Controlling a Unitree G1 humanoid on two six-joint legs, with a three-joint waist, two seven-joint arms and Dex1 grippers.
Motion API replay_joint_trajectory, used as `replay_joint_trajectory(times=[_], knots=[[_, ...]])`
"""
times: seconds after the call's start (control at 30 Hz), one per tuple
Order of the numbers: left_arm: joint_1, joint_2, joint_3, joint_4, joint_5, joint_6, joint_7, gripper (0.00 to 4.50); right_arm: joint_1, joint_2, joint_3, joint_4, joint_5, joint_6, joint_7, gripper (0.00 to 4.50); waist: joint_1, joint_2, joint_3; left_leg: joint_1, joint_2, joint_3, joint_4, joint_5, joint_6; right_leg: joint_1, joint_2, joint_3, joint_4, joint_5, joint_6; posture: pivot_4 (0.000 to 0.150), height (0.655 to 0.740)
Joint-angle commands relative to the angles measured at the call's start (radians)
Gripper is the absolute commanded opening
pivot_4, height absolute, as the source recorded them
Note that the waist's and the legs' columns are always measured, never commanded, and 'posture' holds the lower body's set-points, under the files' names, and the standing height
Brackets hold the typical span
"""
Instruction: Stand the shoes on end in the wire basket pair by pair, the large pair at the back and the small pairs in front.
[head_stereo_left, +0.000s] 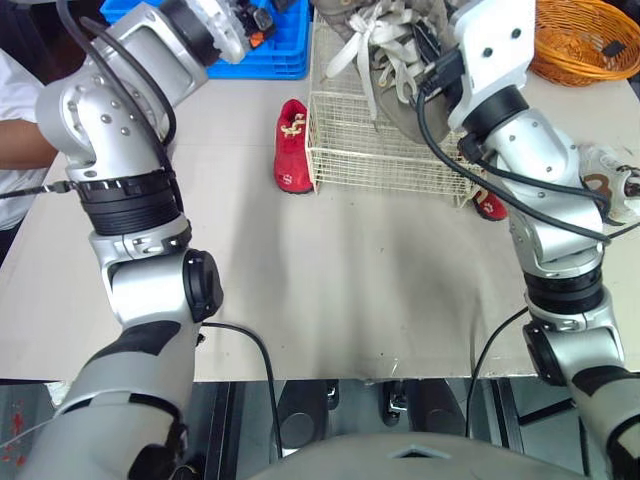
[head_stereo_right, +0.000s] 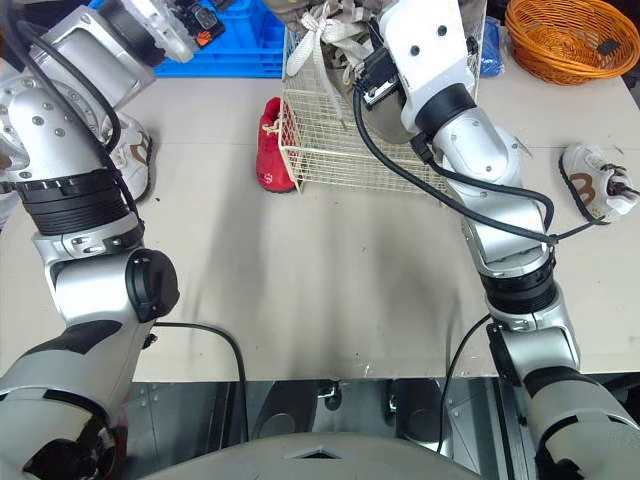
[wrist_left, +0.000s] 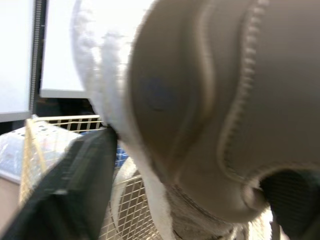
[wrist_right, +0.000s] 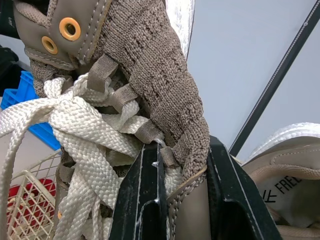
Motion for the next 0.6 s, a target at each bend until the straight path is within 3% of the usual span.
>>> replay_joint_trajectory(times=[0.03, 0.1, 0.23, 0.5, 0.6], knots=[[-0.041, -0.018, 0.003, -0.021, -0.02, -0.01, 0.011, 2.3, -0.022, 0.018, -0.02, -0.039, -0.026, -0.06, 0.012, 0.15, 0.0, 0.0, 0.0, 0.0, 0.0, 0.0, 0.0, 0.0, 0.0, 0.0, 0.0, 0.0, 0.0, 0.0, 0.0, 0.15, 0.686], [-0.039, -0.029, 0.005, -0.032, -0.031, -0.002, 0.02, 1.29, -0.019, 0.032, -0.02, -0.04, -0.03, -0.065, 0.015, 0.15, 0.0, 0.0, 0.0, 0.0, 0.0, 0.0, 0.0, 0.0, 0.0, 0.0, 0.0, 0.0, 0.0, 0.0, 0.0, 0.15, 0.686], [-0.039, -0.036, 0.022, -0.048, -0.052, 0.019, 0.034, 0.17, -0.012, 0.055, -0.032, -0.054, -0.017, -0.06, 0.033, 0.15, 0.002, 0.0, 0.0, 0.0, 0.0, 0.0, 0.0, 0.0, 0.0, 0.0, 0.0, 0.0, 0.0, 0.0, 0.0, 0.15, 0.686], [-0.012, -0.033, 0.063, -0.105, -0.105, 0.097, 0.086, 0.15, 0.041, 0.072, -0.121, -0.126, 0.097, 0.081, 0.094, 0.15, 0.001, 0.0, 0.0, 0.0, 0.0, -0.001, 0.001, 0.0, 0.0, 0.001, 0.0, -0.001, 0.0, 0.0, 0.0, 0.15, 0.686], [-0.004, -0.035, 0.085, -0.129, -0.134, 0.13, 0.112, 0.15, 0.058, 0.064, -0.168, -0.165, 0.186, 0.174, 0.135, 1.58, 0.001, 0.0, 0.0, 0.0, 0.0, -0.001, 0.001, 0.0, 0.0, 0.001, 0.0, -0.001, 0.0, 0.0, 0.0, 0.15, 0.686]])
